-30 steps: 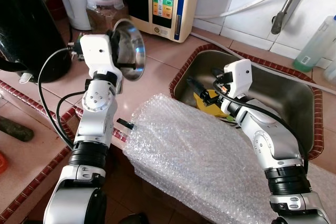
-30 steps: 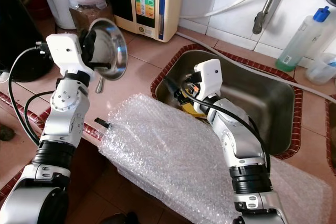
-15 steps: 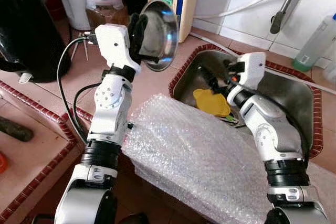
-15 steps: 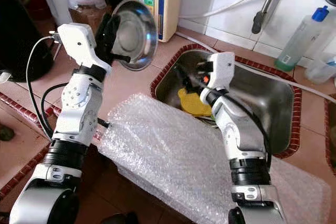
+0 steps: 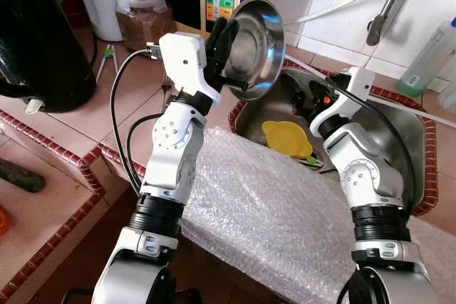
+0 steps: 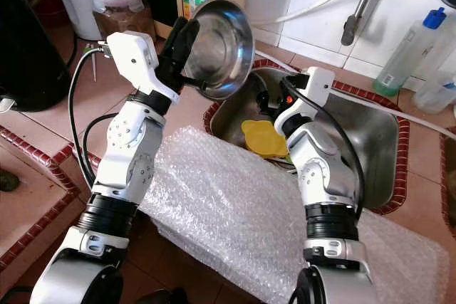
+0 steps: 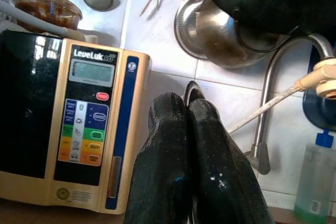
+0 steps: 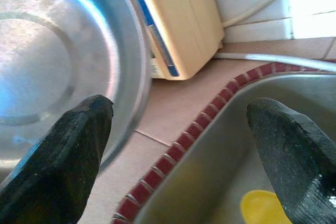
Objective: Kitchen organization
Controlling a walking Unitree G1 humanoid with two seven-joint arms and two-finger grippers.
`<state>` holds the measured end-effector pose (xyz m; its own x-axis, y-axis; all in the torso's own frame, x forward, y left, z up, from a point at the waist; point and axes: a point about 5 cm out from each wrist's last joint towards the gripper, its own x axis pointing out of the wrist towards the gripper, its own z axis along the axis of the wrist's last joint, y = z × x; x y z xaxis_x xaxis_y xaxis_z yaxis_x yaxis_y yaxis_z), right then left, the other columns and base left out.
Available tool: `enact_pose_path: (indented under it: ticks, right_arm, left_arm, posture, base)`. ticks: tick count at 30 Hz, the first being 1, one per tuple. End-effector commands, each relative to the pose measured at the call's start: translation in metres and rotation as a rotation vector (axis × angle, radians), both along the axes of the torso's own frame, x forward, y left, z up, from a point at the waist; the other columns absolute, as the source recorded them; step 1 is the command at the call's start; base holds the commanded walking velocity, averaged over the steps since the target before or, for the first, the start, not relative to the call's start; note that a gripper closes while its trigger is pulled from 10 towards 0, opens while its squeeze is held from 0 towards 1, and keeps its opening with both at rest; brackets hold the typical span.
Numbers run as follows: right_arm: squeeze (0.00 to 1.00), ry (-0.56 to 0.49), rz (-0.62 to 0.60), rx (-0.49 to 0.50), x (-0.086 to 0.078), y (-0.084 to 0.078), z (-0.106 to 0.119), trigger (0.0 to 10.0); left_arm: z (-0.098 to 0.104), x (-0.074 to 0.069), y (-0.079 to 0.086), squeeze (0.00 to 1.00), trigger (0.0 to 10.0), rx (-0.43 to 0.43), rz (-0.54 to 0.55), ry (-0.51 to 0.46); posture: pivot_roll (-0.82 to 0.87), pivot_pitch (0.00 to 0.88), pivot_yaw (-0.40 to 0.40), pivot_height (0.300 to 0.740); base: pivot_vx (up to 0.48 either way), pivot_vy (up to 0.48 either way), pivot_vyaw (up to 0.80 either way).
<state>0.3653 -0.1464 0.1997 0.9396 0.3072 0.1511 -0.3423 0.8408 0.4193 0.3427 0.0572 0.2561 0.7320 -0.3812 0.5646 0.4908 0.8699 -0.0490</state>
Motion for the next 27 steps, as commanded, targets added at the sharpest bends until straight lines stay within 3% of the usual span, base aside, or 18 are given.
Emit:
enact_pose_path:
  ticks: [1,2,3,16,21,27]
  right_arm:
    - [0.0,-0.004,0.002,0.017,0.002,0.0,0.004,10.0]
    - [0.0,-0.008,0.009,0.031,0.003,0.002,0.005,10.0]
    - [0.0,-0.01,0.015,0.044,0.004,0.006,0.005,0.0]
    - [0.0,0.043,0.03,0.149,0.014,0.024,-0.002,0.0]
    - [0.0,0.092,0.043,0.278,0.017,0.027,-0.01,0.0]
    - [0.0,0.101,0.075,0.345,0.018,0.031,-0.012,0.0]
  left_arm:
    - [0.004,-0.004,-0.005,0.0,0.0,0.007,-0.03,-0.023]
    - [0.004,-0.005,-0.006,0.0,0.0,0.009,-0.039,-0.021]
    - [0.003,-0.006,-0.008,0.0,0.0,0.01,-0.045,-0.019]
    - [0.003,-0.008,-0.01,0.0,0.0,0.009,-0.06,-0.011]
    - [0.003,-0.009,-0.01,0.0,0.0,0.01,-0.059,-0.008]
    - [0.003,-0.009,-0.008,0.0,0.0,0.011,-0.056,-0.005]
  posture:
    - [-0.07,0.097,-0.034,0.74]
    - [-0.07,0.097,-0.032,0.74]
    - [-0.07,0.098,-0.031,0.74]
    - [-0.05,0.102,-0.034,0.74]
    - [-0.04,0.101,-0.033,0.74]
    - [-0.04,0.1,-0.032,0.74]
  base:
    - [0.0,0.0,0.0]
    - [0.0,0.0,0.0]
    - [0.0,0.0,0.0]
    - [0.0,0.0,0.0]
    - [0.0,0.0,0.0]
    - [0.0,0.0,0.0]
